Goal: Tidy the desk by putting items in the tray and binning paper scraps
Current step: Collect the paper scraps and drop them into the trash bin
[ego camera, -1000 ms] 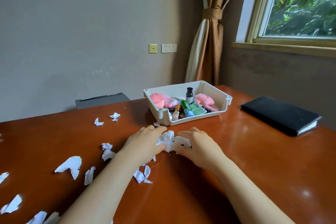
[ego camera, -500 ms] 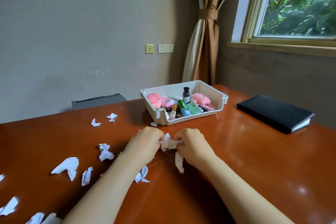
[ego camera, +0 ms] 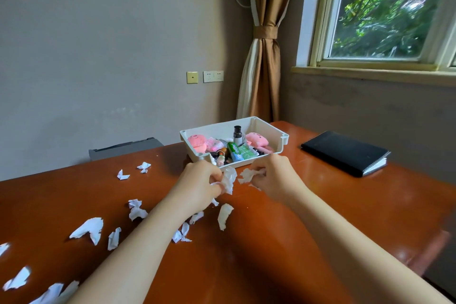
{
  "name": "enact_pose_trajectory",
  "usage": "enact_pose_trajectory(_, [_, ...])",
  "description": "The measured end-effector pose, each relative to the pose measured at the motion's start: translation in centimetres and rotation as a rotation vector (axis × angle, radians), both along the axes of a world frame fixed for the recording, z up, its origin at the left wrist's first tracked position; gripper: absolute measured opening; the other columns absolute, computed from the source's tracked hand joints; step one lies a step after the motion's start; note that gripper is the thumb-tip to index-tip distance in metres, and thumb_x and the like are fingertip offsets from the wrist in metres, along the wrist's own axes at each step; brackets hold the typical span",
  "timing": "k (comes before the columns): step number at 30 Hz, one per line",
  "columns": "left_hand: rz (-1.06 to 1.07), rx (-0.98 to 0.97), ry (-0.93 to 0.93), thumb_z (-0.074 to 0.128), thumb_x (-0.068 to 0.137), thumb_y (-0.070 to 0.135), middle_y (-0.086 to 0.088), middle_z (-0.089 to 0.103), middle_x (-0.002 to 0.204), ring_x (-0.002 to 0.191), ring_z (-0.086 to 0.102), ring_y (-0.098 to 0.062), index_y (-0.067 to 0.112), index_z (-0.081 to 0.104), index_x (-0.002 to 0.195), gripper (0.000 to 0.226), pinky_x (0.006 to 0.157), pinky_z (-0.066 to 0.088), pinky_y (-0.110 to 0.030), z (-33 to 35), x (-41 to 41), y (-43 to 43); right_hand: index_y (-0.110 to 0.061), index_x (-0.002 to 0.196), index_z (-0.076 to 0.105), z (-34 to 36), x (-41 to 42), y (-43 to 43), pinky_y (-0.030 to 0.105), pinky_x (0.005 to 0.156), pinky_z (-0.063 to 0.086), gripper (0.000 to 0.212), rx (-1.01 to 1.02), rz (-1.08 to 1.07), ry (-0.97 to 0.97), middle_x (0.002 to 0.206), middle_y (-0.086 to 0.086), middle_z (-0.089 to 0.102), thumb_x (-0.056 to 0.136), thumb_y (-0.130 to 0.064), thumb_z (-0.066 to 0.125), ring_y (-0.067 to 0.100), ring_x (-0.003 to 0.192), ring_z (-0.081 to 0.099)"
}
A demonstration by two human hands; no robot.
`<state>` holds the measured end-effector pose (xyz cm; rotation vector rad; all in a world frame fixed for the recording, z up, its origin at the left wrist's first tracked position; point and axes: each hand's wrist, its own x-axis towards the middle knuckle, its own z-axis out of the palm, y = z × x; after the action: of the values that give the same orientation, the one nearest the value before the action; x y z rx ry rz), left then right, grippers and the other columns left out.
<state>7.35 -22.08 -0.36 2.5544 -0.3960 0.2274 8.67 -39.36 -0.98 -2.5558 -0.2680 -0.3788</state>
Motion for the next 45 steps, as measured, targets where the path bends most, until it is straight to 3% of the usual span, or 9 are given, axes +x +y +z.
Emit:
enact_pose_trajectory(5, [-0.061,0.013,-0.01,0.065,0.087,0.026,0.0,0.058,0.091,0.074,0.052,-0.009,0.017,0.072,0.093,0.013,0.059,0.042,-0.023,2.1,-2.0,-3.0,-0.007,0.1,0.072,2.2,-3.8,-3.6,0.029,0.065,0.053,0.02,-0.04,-0.065,-0.014,0.091,0.007,0.07,0.081,-0.007,0.067,0.025,0.084,0.066])
enact_pose_trajectory(8, [-0.098,0.015,0.006,0.065,0.087,0.028,-0.006,0.066,0.091,0.078,0.058,-0.018,0.018,0.072,0.09,0.013,0.066,0.051,-0.034,2.8,-3.3,-5.6,-0.006,0.104,0.071,2.9,-6.4,-6.4,0.013,0.048,0.038,0.021,-0.054,-0.108,-0.014,0.087,0.004,0.065,0.083,-0.008,0.067,0.013,0.066,0.057])
enact_pose_trajectory(11, [-0.197,-0.004,0.012,0.066,0.086,0.029,-0.005,0.065,0.083,0.068,0.055,-0.013,0.02,0.066,0.074,0.015,0.052,0.042,-0.023,3.3,-5.4,-8.8,-0.004,0.103,0.071,3.3,-9.3,-9.3,0.005,0.044,0.029,0.02,-0.062,-0.129,-0.027,0.082,0.0,0.061,0.083,-0.009,0.067,0.006,0.06,0.051])
enact_pose_trajectory(16, [-0.377,-0.079,0.032,0.066,0.086,0.03,0.003,0.065,0.078,0.077,0.06,-0.012,0.019,0.068,0.074,0.016,0.068,0.051,-0.03,3.1,-9.7,-14.5,-0.014,0.065,0.064,3.1,-14.6,-14.0,0.007,0.042,0.036,0.017,-0.068,-0.203,-0.02,0.053,-0.014,0.047,0.08,-0.007,0.068,0.002,0.044,0.048])
enact_pose_trajectory(20, [-0.491,-0.098,0.056,0.065,0.087,0.028,0.0,0.069,0.078,0.08,0.062,-0.014,0.011,0.072,0.08,0.019,0.072,0.051,-0.033,1.4,-12.2,-18.6,-0.004,0.084,0.073,1.5,-17.8,-18.2,0.008,0.043,0.036,0.008,-0.074,-0.288,0.031,0.06,-0.01,0.052,0.081,-0.007,0.065,0.002,0.052,0.048])
enact_pose_trajectory(30, [-0.555,-0.128,0.237,0.062,0.09,0.031,0.0,0.063,0.081,0.072,0.053,-0.011,0.013,0.072,0.086,0.022,0.067,0.047,-0.025,-8.8,-13.4,-27.6,0.0,0.064,0.065,-6.9,-22.0,-26.1,0.016,0.046,0.035,0.011,0.022,-0.456,0.288,0.058,0.005,0.056,0.074,-0.002,0.06,0.017,0.056,0.045])
enact_pose_trajectory(35, [-0.547,-0.076,0.373,0.063,0.088,0.022,-0.006,0.069,0.094,0.084,0.061,-0.018,0.011,0.072,0.091,0.015,0.069,0.047,-0.028,-14.9,-13.3,-30.8,-0.02,0.05,0.054,-12.4,-21.7,-27.8,0.026,0.052,0.039,0.032,0.102,-0.483,0.413,0.054,0.0,0.053,0.077,-0.003,0.058,0.016,0.051,0.046])
enact_pose_trajectory(40, [-0.511,0.004,0.513,0.062,0.084,0.018,-0.006,0.067,0.078,0.07,0.051,-0.017,0.009,0.071,0.076,0.015,0.066,0.044,-0.031,-21.5,-12.4,-32.4,-0.005,0.081,0.073,-18.4,-20.8,-29.1,0.021,0.051,0.042,0.013,0.154,-0.511,0.526,0.077,0.008,0.066,0.079,-0.003,0.06,0.022,0.067,0.06])
enact_pose_trajectory(45, [-0.454,0.038,0.605,0.061,0.085,0.016,-0.006,0.056,0.069,0.065,0.044,-0.016,-0.001,0.068,0.075,0.02,0.053,0.034,-0.022,-26.7,-11.7,-33.4,-0.005,0.069,0.067,-24.4,-19.7,-30.0,0.034,0.059,0.049,0.014,0.18,-0.545,0.673,0.073,0.012,0.065,0.075,-0.003,0.055,0.033,0.07,0.061])
